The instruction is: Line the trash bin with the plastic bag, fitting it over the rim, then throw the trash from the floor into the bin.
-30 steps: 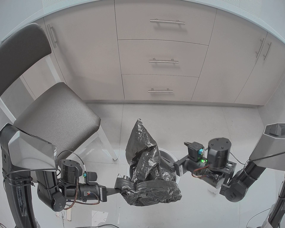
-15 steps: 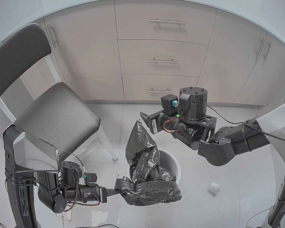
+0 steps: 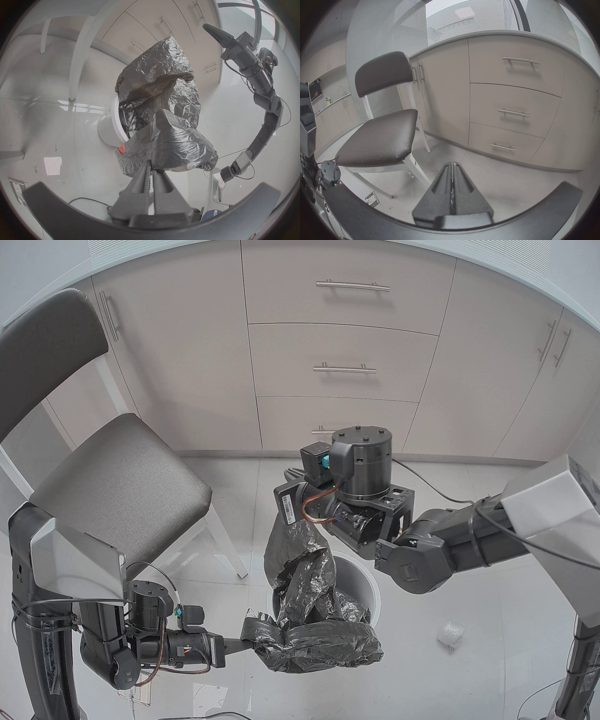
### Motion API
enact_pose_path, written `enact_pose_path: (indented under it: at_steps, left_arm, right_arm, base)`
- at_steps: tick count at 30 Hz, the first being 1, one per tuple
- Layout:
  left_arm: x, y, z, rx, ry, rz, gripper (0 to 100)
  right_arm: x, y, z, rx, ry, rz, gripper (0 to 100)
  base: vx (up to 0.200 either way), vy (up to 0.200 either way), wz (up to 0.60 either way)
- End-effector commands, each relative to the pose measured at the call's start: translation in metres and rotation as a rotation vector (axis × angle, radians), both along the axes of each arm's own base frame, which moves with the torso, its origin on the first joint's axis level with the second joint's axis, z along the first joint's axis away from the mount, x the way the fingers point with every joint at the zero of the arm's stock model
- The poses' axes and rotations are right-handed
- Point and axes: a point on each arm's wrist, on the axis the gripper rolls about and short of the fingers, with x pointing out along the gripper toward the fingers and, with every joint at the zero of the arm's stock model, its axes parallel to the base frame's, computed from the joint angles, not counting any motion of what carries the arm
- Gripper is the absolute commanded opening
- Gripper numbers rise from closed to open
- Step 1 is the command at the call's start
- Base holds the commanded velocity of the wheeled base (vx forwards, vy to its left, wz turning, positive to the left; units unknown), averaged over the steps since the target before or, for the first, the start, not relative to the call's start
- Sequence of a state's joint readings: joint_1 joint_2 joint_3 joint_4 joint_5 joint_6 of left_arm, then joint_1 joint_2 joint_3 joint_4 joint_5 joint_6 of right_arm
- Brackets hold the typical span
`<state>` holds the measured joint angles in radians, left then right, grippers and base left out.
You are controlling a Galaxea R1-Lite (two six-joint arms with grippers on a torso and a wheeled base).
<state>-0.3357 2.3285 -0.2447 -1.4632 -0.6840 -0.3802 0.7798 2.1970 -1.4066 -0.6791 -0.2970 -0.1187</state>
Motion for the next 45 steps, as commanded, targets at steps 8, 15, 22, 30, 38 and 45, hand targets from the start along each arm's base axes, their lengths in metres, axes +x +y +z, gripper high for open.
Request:
enact_pose_path:
  at_steps: [8, 15, 22, 30, 38, 45]
  left_arm:
    - [0.0, 0.0, 0.0, -0.001, -0.002, 0.0, 0]
    - [0.0, 0.0, -0.001, 0.0, 0.001, 0.0, 0]
    - [0.0, 0.0, -0.001, 0.0, -0.001, 0.0, 0]
    - [0.0, 0.0, -0.001, -0.002, 0.002, 0.001, 0]
    - [0.0, 0.0, -0.001, -0.002, 0.002, 0.001, 0]
    - [0.001, 0.0, 0.0, -0.003, 0.002, 0.002, 0]
  right_arm:
    - [0.031, 0.022, -0.051, -0.015, 0.045, -0.029, 0]
    - [0.036, 0.016, -0.071, -0.045, 0.084, -0.061, 0]
    - [0.029, 0.007, -0.09, -0.102, 0.139, -0.071, 0]
    - [0.017, -0.009, -0.106, -0.151, 0.207, -0.082, 0]
    - [0.026, -0.022, -0.13, -0.16, 0.262, -0.123, 0]
    - [0.037, -0.034, -0.163, -0.195, 0.314, -0.154, 0]
  base:
    - [0.0, 0.0, 0.0]
    - [0.0, 0.0, 0.0]
    - [0.0, 0.0, 0.0]
    - [0.0, 0.0, 0.0]
    - [0.0, 0.0, 0.0]
    - [0.0, 0.0, 0.0]
